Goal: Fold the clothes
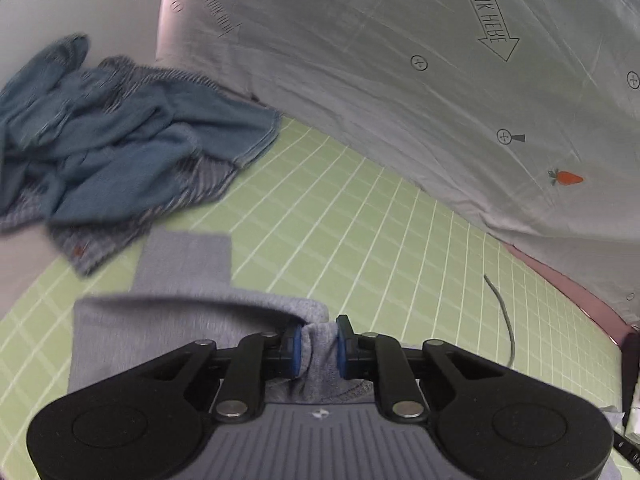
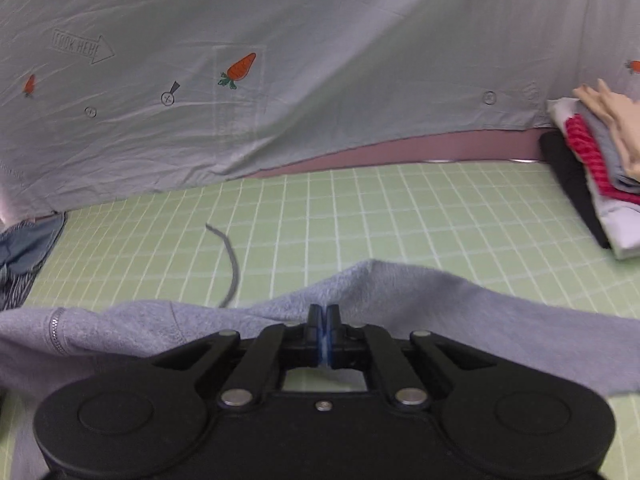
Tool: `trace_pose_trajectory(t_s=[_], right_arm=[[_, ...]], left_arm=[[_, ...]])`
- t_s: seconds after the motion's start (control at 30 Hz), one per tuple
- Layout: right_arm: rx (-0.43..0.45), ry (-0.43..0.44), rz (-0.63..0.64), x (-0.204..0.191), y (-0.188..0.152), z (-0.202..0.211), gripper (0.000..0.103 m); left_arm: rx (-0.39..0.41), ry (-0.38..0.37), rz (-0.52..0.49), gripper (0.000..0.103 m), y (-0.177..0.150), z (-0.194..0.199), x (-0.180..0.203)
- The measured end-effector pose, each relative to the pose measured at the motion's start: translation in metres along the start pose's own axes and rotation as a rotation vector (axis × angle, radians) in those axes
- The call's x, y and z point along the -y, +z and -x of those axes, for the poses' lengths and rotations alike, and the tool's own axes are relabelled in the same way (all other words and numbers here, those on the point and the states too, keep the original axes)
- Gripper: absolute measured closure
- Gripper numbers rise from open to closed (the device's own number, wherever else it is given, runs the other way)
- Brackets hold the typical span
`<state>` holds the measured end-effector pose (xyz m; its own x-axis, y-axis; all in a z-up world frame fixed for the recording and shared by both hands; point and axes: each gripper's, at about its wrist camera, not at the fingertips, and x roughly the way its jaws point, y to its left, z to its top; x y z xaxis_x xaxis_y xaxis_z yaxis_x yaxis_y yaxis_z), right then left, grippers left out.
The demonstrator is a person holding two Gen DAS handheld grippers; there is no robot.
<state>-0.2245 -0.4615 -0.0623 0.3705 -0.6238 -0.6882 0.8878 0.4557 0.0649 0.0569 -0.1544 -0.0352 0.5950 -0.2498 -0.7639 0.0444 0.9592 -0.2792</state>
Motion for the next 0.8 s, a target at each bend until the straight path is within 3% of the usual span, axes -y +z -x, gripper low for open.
trace_pose_trajectory(t_s=[0.13,0.23,0.33,0.5,0.63,0.8], right_arm=[[-0.065,-0.093,0.003,0.022,-0.043,0.027,0.103],[-0.134,-0.113,-0.061,0.044,-0.070,0.038,0.103],[-0.153,-0.102,-0.046,0.048,-0.084,0.043,0.103],[-0.134,-0.021,-0.040,0.036,-0.081,0.040,0.096],[-0.110,0.030,-0.019,0.015,-0.070,0.030,0.081],[-0.083,0.086,0.016,-0.008,-0.052,0.018,0.066]], left_arm=[[-0.089,0.036,0.007,0.084,-0.051,0.013,-0.018],[-0.165,0.070,-0.005,0.084,-0.086,0.010,-0.028],[-0.204,0.080,-0.018,0.084,-0.105,0.007,-0.034],[-0.168,0.064,-0.043,0.076,-0.096,0.019,-0.033],[-0.135,0.046,-0.007,0.065,-0.080,0.034,-0.035],[-0.060,0.024,0.053,0.037,-0.060,0.048,-0.041]])
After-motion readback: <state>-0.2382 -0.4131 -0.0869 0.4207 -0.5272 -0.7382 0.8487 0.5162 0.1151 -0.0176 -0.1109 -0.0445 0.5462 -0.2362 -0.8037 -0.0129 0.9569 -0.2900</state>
